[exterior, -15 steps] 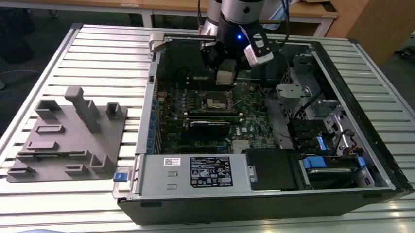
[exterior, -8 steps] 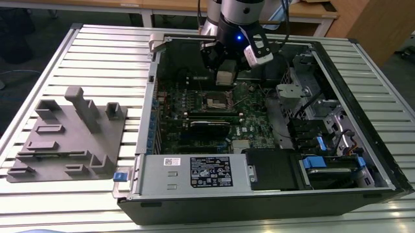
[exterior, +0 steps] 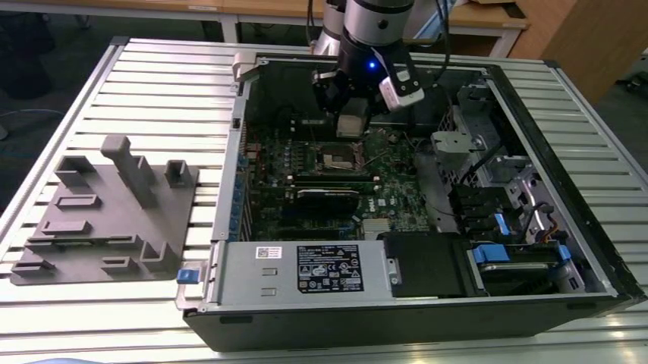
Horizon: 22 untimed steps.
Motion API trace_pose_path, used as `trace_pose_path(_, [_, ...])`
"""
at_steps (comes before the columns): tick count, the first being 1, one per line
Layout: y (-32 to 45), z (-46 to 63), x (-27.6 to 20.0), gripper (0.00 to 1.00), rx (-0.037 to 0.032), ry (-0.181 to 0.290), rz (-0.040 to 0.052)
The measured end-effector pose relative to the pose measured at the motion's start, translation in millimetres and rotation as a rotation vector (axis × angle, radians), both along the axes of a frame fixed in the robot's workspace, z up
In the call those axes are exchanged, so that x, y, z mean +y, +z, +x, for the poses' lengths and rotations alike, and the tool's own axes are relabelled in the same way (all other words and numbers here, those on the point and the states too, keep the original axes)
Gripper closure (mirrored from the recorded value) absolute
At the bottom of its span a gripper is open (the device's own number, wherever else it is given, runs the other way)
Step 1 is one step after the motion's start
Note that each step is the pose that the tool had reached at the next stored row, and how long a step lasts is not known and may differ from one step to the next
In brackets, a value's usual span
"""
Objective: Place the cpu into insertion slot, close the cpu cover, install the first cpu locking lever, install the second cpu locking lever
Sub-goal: 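Place the cpu into insertion slot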
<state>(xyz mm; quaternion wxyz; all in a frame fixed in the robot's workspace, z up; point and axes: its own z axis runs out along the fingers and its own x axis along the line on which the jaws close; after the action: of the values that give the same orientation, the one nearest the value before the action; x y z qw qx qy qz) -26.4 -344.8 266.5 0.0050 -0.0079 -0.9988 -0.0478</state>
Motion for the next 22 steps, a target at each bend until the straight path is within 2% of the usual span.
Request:
trace_pose_path(15, [-4.5, 0.0, 0.0, 0.46, 0.0001, 0.0, -0.0003])
trace_pose_path(22, [-9.4, 0.0, 0.0, 0.46, 0.0, 0.0, 0.0])
